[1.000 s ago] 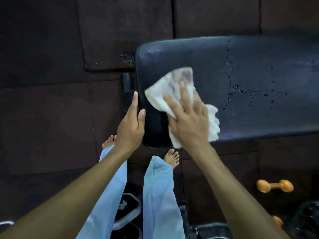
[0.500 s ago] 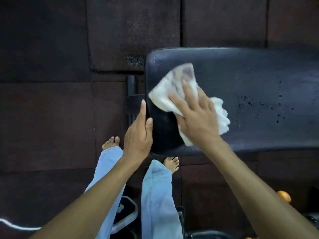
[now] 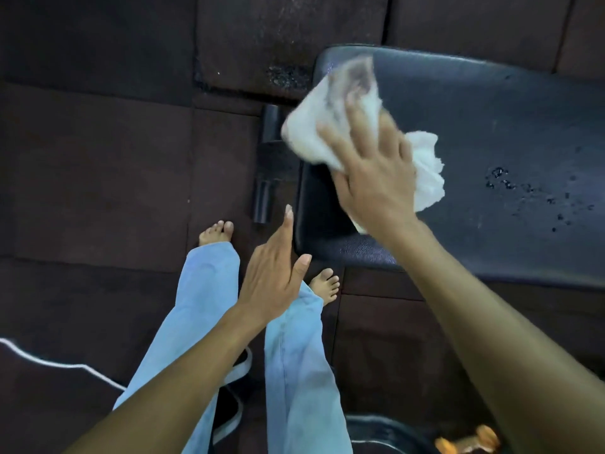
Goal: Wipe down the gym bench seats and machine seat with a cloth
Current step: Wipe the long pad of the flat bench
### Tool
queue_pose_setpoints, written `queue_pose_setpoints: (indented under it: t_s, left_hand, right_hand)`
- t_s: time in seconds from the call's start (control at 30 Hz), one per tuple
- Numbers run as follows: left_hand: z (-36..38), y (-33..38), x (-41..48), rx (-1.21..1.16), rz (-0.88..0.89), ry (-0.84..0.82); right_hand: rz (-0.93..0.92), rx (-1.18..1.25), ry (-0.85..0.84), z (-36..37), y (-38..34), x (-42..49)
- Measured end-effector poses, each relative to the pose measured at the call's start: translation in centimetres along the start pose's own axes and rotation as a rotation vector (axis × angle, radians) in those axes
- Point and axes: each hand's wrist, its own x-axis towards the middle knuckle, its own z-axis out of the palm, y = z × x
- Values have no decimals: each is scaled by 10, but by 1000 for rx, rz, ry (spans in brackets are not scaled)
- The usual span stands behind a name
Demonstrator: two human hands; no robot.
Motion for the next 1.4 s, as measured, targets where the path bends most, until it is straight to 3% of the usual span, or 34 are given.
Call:
queue_pose_setpoints:
  t_s: [0.07,0.1,0.13,0.23,0.3,0.33,0.47,0.53,0.6,0.67,0.73,0.77,0.83,0.9,0.97,1.03,1.1,1.23,1.27,1.33,1.4]
  left_hand:
    - [-1,-1,-2,8,2,-8]
    - [-2,-1,-3,12,1,-7]
    - [-3,-1,-4,16,1,0]
    - [-3,1,-6,49,4,11]
    - [-3,1,-7,48,-17,-7]
    - [-3,0,-7,48,-27,-9]
    - [-22,0,2,60,21,-47]
    - [-44,-14,18,74,17,-13]
    - [-71,-31,44,21,-24,1]
    - [-94,-43,80,43,-5,51]
    - [-109,-35,131,95,65,85]
    - [-113,-26,159,113,118,91]
    - [-116,-2,209,158,225,51]
    - [-109,17,241,299,351,-36]
    - [-103,27,253,442,479,-94]
    - [-103,25,256,507,537,-94]
    - [-108,19,259,545,556,-119]
    - [-118,18,264,544,560,-214]
    - [-118,19,264,534,555,-215]
    - [-117,20,262,515,562,-198]
    - [-116,21,259,502,555,-199]
  right_hand:
    - [-232,-11,-62,-3,28,-30]
    - [-223,-40,-81,-5,48,-34]
    - [-127,-55,-94,-8,65,-31]
    - [443,-22,-22,-13,75,10]
    - [616,-8,-26,-14,40,34]
    - [551,-13,-40,-12,19,36]
    - [-89,-34,-13,1,-7,-25]
    - [-115,-44,-30,-2,23,-58]
    - [85,-61,-35,-11,57,-72]
    - [458,-25,-29,-16,72,-59]
    - [795,1,22,-12,55,-31]
    - [832,-17,32,-11,36,-19]
    - [620,-54,65,-3,-3,-20]
    - [246,-71,28,3,-30,-52]
    - [-66,-79,13,-1,-23,-85]
    - [-211,-85,-38,-8,1,-98]
    - [-179,-107,-71,-8,24,-91]
    - [370,-81,68,3,-2,-49]
    - [436,-65,109,5,-19,-45]
    - [338,-71,139,11,-45,-57]
    - [24,-69,110,10,-43,-85]
